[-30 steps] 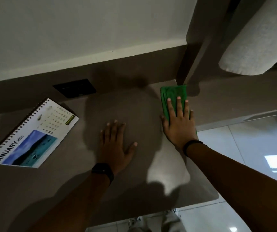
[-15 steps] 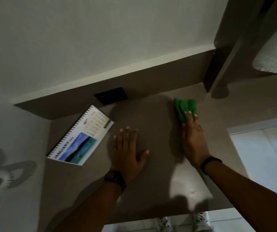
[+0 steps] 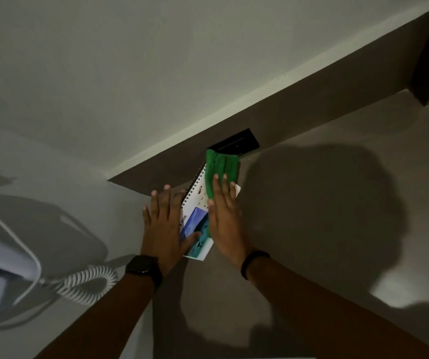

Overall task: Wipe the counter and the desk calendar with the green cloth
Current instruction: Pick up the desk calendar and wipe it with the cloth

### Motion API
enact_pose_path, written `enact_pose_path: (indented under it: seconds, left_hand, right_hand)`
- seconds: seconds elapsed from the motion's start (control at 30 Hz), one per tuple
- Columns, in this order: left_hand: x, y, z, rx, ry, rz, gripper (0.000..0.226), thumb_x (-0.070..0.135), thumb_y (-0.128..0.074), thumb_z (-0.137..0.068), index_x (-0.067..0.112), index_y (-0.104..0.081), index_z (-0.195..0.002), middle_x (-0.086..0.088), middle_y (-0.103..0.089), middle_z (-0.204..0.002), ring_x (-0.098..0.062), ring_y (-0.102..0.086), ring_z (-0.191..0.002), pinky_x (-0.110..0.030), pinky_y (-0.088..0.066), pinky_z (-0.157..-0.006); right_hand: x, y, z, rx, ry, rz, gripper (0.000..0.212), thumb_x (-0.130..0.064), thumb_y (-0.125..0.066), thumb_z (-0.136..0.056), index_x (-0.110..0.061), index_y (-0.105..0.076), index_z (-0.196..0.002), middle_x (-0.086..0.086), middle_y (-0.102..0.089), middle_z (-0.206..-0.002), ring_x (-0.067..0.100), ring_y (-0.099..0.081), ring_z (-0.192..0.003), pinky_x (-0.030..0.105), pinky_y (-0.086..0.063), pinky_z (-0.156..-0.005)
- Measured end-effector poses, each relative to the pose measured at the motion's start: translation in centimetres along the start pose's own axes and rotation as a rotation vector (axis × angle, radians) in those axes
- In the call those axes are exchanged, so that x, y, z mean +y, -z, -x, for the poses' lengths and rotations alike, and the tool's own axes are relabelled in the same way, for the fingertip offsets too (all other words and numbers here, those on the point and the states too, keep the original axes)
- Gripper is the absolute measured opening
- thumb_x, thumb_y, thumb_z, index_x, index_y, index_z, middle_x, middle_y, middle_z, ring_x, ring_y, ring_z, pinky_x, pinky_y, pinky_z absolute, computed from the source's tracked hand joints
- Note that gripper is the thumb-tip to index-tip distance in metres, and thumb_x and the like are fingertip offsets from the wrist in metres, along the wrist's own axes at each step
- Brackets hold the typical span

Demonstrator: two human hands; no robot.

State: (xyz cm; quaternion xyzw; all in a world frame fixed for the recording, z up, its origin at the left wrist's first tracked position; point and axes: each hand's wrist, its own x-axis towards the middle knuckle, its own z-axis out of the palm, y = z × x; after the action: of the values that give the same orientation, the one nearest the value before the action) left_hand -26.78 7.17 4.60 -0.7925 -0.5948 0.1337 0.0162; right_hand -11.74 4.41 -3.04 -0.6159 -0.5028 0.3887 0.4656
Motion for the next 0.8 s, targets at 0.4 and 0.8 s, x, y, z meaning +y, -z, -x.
enact_pose_path:
  seconds: [0.4,0.8]
  left_hand:
    - [-1.3,-1.4,-0.5,0.041,-0.002,-0.031,0.125,0.075,-0.073,-0.074,0.036,0.009,-0.160,0.005,0.042,-0.163,-0.037,0.026,-0.155,-0.064,0.010,-0.120]
    - [-1.3,-1.5,-0.6,0.032,0.003,-0.025,0.124,0.073,-0.072,-0.075,0.038,0.012,-0.159,0.008,0.047,-0.161,-0.031,0.035,-0.152,-0.062,0.010,-0.120]
  right_hand:
    - [1.8,-4.0,-0.6,0.068,-0.014,-0.063,0.063,-0.060,-0.012,-0.104,-0.044,0.021,-0.156,-0.004,0.021,-0.171,0.025,0.027,-0.156,0.060,-0.011,-0.127]
    - [0.4,-4.1,-1.9,0.114,-0.184,-0.179,0.077,-0.074,0.000,-0.095,-0.035,0.020,-0.159,-0.001,0.026,-0.170,0.026,0.030,-0.154,0.060,-0.001,-0.127]
